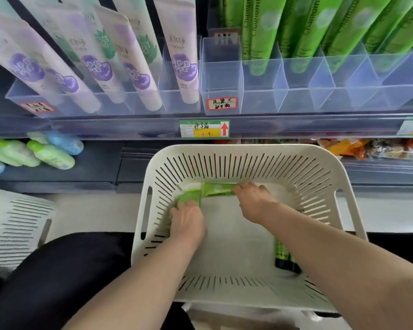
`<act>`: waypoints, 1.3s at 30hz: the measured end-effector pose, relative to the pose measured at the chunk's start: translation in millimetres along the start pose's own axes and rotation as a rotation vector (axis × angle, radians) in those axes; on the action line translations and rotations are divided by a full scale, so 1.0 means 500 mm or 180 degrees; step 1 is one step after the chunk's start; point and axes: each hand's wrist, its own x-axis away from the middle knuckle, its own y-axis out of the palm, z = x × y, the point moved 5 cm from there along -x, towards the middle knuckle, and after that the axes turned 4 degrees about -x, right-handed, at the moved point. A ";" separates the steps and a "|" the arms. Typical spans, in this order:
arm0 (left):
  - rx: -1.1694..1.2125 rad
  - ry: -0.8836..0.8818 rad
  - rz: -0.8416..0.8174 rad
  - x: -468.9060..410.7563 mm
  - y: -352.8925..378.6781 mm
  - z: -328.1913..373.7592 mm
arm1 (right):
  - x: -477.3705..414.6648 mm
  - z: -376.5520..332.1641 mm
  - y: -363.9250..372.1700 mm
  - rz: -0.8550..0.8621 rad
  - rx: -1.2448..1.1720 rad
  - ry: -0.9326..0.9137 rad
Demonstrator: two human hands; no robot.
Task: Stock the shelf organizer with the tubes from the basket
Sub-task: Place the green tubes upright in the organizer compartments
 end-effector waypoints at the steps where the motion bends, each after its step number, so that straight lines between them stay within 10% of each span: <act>1: -0.0003 0.0088 -0.0015 -0.002 0.006 0.006 | -0.007 0.001 0.007 -0.0021 0.0003 0.0009; 28: 0.0745 0.0297 0.0090 -0.010 0.021 0.008 | -0.011 -0.010 0.097 0.0079 -0.0805 0.0557; 39: 0.1593 0.0368 0.0992 0.033 -0.098 0.020 | 0.060 0.007 0.006 0.0393 -0.1490 0.0455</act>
